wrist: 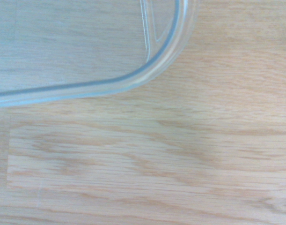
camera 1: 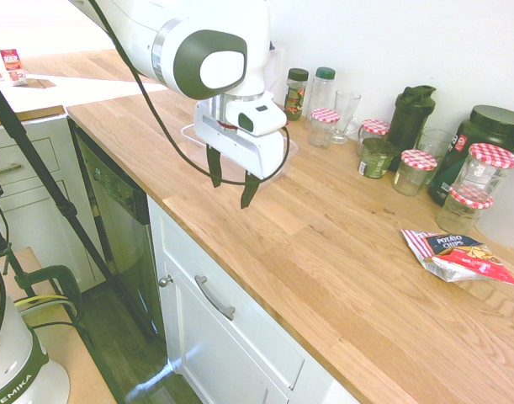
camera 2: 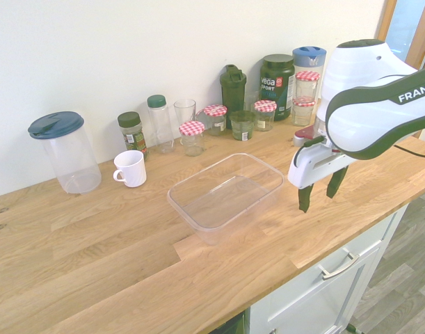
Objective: Put the chip bag into the container
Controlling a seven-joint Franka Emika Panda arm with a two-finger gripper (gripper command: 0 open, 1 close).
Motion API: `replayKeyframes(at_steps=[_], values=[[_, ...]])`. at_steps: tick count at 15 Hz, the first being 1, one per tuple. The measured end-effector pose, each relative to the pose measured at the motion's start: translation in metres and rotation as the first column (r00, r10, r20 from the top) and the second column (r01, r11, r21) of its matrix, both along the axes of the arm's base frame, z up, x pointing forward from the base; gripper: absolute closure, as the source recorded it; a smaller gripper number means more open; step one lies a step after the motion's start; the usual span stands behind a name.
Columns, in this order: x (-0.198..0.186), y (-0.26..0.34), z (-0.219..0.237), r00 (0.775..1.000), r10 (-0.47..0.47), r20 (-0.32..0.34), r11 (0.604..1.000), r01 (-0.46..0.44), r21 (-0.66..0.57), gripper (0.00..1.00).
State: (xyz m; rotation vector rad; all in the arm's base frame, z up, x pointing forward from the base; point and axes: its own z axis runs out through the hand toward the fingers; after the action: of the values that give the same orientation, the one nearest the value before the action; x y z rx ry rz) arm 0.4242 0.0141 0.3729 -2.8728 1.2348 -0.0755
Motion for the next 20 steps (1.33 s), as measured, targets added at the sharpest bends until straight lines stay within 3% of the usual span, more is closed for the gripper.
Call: replayKeyframes(at_steps=[4,9,15,20], values=[[0.002,-0.024,0.004,0.999,-0.036,0.000,0.999,0.036,0.015,0.00],[-0.004,-0.148,0.028,0.984,-0.174,0.030,0.983,0.172,0.060,0.00],[0.004,-0.292,0.030,0.932,-0.357,0.061,0.930,0.349,0.113,0.00],[0.032,-0.366,0.027,0.885,-0.456,0.097,0.881,0.434,0.191,0.00]])
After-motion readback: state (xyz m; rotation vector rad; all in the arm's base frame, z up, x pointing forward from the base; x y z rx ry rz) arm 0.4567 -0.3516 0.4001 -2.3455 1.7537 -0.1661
